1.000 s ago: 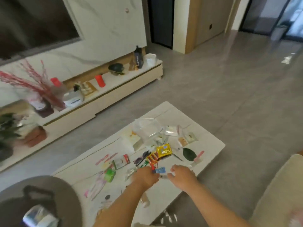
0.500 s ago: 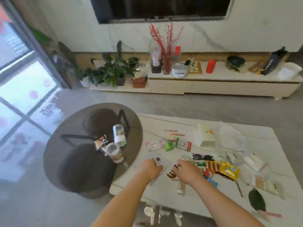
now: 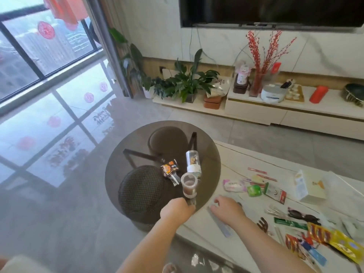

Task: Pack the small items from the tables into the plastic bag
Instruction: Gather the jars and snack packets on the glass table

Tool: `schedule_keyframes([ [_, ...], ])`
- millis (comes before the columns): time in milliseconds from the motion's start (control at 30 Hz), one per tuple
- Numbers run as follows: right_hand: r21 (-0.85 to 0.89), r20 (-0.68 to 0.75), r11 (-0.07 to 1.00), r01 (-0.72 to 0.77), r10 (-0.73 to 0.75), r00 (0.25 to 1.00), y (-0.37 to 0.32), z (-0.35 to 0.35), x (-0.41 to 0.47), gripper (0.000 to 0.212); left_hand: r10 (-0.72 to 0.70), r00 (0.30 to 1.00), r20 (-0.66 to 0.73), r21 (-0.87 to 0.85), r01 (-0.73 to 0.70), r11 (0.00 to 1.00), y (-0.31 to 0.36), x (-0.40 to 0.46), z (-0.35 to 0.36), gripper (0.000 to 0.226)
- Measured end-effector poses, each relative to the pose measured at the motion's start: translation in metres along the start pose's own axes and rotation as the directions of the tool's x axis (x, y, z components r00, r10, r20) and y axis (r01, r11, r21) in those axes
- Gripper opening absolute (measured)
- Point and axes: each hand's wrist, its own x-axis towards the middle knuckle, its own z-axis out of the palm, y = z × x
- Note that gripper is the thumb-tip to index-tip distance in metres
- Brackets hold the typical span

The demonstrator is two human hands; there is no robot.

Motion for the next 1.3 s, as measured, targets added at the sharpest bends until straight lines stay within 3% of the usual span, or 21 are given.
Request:
schedule_keyframes([
  [333,0.101,0.02,0.995,-0.02,0.019,1.0,-0.106,0.041,0.036,0.023,0.003,1.0,-0.003,0.025,-0.003,1.0,-0.096,0.053,-0.066,0.041],
  [400,0.142,0.044,0.989,-0.041,0.036,0.998,-0.113,0.043,0.045,0.024,0.007,1.0,0.001,0.012,-0.007,1.0,-0.099,0.063,-0.074,0.04],
  [533,0.16,0.063,0.985,-0.058,0.049,0.997,-0.123,0.042,0.068,0.047,-0.004,1.0,-0.017,-0.004,0.004,1.0,-0.101,0.084,-0.085,0.038],
  [867,0.352,0.147,0.921,-0.165,0.12,0.982,-0.144,0.063,0.159,0.05,-0.055,0.998,-0.016,-0.144,0.052,0.988,-0.095,0.176,-0.085,0.03],
  [1033,0.508,0.141,0.826,-0.244,0.2,0.97,-0.151,0.085,0.209,0.054,-0.046,0.999,-0.001,-0.117,0.046,0.992,-0.099,0.245,-0.079,0.029],
  [1300,0.506,0.08,0.818,-0.274,0.272,0.959,-0.172,0.135,0.288,0.056,0.017,0.999,0.051,-0.082,-0.013,0.997,-0.125,0.352,-0.068,0.035],
])
